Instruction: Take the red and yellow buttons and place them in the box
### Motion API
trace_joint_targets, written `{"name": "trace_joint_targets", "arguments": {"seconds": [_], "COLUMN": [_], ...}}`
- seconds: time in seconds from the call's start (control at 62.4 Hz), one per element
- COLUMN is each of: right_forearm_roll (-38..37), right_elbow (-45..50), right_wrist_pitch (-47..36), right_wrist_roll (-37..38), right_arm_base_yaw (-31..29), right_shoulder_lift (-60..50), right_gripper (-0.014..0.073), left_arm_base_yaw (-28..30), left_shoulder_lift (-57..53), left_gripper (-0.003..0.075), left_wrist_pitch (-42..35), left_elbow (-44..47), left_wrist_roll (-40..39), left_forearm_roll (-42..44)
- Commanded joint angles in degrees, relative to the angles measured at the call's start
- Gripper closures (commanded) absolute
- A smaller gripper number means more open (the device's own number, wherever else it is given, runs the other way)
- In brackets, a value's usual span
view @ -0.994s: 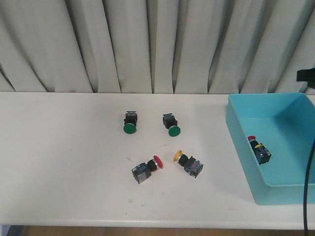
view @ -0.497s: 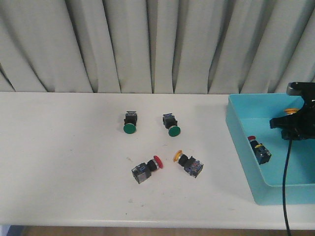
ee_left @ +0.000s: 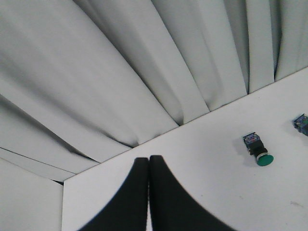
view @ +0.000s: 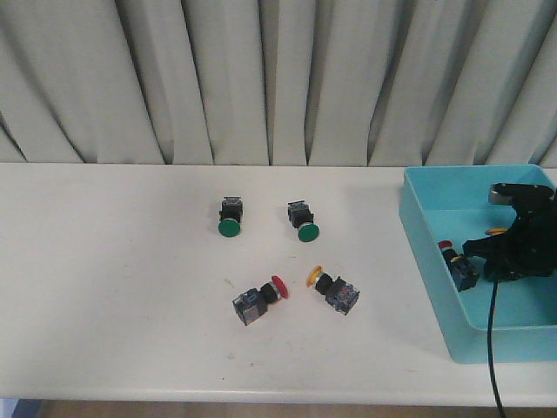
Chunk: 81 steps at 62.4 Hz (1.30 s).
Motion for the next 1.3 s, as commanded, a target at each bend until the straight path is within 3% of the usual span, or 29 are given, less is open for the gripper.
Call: {"name": "trace_joint_targets", "arguments": {"seconds": [0.0, 0.112, 0.208, 0.385, 0.625, 0.834, 0.994, 1.138, 1.283], "right_forearm_roll": [0.6, 2.1, 4.8, 14.8, 31.3, 33.2, 29.9, 23.4, 23.8], "right_elbow": [-1.8, -3.1, -5.4, -9.8, -9.8, -8.3, 1.1, 10.1, 15.2], "right_wrist_pitch": [-2.3, -0.5, 2.5, 6.5, 4.9, 5.8, -2.5, -14.1, -21.9], "right_wrist_roll": [0.1, 0.0, -0.4, -9.5, -26.1, -27.8, -27.8, -26.0, -23.7], "right_arm_base_yaw": [-0.2, -0.2, -0.1, -0.1, -0.1, -0.1, 5.4, 14.4, 16.5], "right_shoulder_lift": [-3.1, -3.9, -6.4, -17.3, -37.9, -53.0, -63.6, -71.2, -73.6], "right_gripper": [0.0161, 0.0062, 0.004, 0.0061, 0.0134, 0.0193, 0.0295, 0.0602, 0.0599], "left_arm_base_yaw": [-0.1, -0.1, -0.1, -0.1, -0.1, -0.1, -0.1, -0.1, -0.1], "left_shoulder_lift": [-1.7, -1.7, -1.7, -1.7, -0.7, 2.5, 5.5, 6.3, 6.2], "left_gripper": [0.0727, 0.0727, 0.0727, 0.0727, 0.0727, 0.0727, 0.0727, 0.0727, 0.0727], "left_wrist_pitch": [-1.1, -1.1, -1.2, -2.8, -5.8, -5.9, -6.0, -6.0, -6.0], "left_elbow": [-1.2, -1.2, -1.2, -1.2, -1.2, -1.1, -1.1, -1.1, -1.1], "left_wrist_roll": [-1.2, -1.3, -1.4, -1.4, -1.5, -1.5, -1.5, -1.5, -1.5], "left_forearm_roll": [1.3, 1.3, 1.3, 1.3, 1.3, 1.3, 1.3, -0.2, -2.3]}}
